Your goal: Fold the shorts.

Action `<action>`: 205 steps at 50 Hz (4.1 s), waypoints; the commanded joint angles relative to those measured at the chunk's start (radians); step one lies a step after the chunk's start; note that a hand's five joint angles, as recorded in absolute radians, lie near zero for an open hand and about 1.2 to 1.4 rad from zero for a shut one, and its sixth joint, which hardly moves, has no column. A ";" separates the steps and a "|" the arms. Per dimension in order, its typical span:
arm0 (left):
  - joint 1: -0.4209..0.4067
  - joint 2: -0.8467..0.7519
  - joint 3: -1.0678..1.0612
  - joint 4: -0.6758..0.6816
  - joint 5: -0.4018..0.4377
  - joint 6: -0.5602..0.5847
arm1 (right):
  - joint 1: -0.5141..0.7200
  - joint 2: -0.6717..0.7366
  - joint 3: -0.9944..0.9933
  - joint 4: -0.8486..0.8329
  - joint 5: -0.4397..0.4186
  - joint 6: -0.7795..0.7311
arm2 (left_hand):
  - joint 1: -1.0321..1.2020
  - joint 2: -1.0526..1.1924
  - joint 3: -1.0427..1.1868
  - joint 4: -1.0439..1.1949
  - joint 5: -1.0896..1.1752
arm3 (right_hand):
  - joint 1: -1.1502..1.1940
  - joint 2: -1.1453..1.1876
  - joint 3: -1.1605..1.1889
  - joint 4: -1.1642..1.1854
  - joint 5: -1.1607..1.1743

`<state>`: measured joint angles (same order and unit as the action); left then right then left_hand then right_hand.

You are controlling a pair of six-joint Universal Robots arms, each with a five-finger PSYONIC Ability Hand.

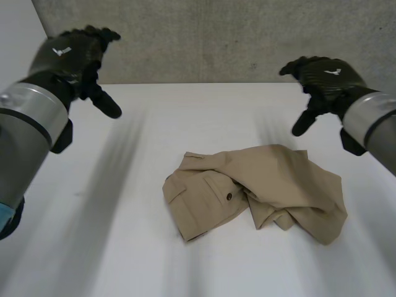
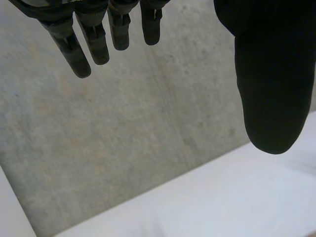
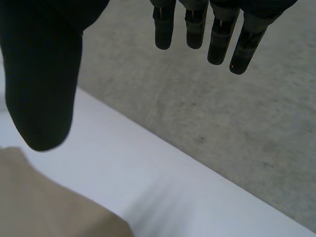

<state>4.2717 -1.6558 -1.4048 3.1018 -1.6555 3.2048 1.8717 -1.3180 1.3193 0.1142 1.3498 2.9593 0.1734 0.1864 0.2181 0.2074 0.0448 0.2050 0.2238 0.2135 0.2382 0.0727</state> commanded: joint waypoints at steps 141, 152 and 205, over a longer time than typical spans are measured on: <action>0.019 -0.119 0.187 -0.250 -0.030 -0.016 | -0.040 0.069 -0.074 0.018 -0.041 -0.170 | 0.014 0.001 -0.031 -0.020 -0.032 | -0.030 -0.049 -0.039 -0.064 -0.073; -0.003 -0.242 0.006 -0.175 -0.151 -0.083 | 0.012 0.371 -0.215 -0.007 -0.325 -0.413 | 0.037 0.024 -0.008 0.003 -0.009 | -0.030 -0.049 -0.039 -0.064 -0.073; -0.191 -0.923 1.060 0.120 -0.145 0.198 | 0.214 0.221 -0.019 0.184 -0.081 0.120 | 1.223 1.210 1.178 1.189 1.177 | 1.191 1.172 1.183 1.158 1.149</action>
<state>4.1062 -2.5275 -0.3537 3.1637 -1.8223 3.3490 2.0297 -1.0940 1.2369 0.3639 1.3301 2.8363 1.1731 1.1974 1.1867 1.1935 0.9709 0.9641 1.1809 1.1768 1.1917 0.9871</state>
